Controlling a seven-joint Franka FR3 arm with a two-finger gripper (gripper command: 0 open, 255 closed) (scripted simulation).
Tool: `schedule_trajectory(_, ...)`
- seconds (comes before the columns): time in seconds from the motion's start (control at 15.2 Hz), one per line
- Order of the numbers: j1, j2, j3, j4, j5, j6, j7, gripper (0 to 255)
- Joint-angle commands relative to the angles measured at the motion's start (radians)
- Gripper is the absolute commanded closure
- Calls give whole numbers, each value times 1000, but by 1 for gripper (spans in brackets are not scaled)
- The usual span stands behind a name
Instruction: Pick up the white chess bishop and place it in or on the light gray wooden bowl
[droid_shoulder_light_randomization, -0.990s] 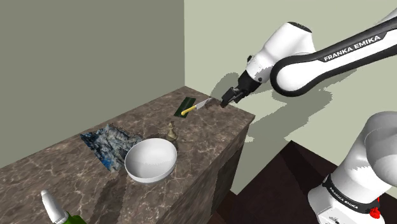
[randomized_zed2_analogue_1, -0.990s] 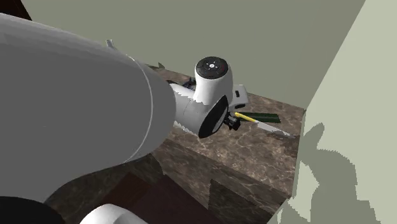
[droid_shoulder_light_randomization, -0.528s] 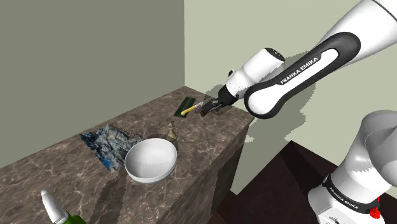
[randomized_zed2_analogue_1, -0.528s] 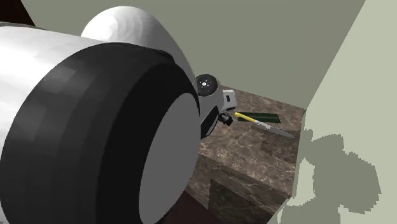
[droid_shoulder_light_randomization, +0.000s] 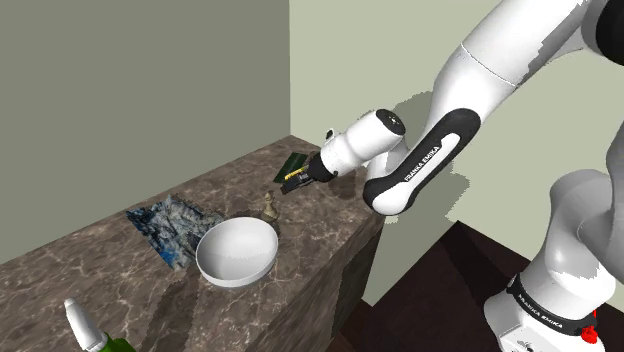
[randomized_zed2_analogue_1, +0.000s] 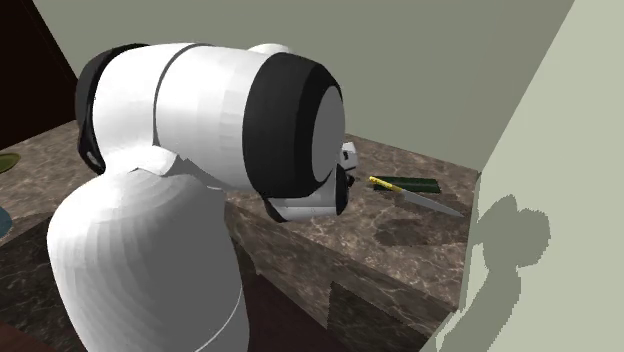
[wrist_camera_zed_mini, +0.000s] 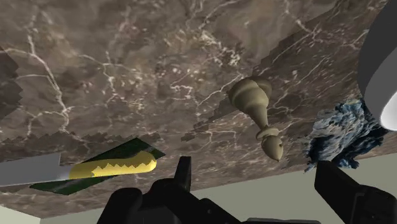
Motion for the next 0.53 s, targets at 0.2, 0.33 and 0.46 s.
schedule_trajectory(0.2, 69, 216, -10, 161, 105, 130, 3, 0)
schedule_trajectory(0.33, 65, 248, -3, 192, 107, 139, 10, 0)
schedule_trajectory(0.46, 52, 281, 7, 224, 103, 140, 18, 0)
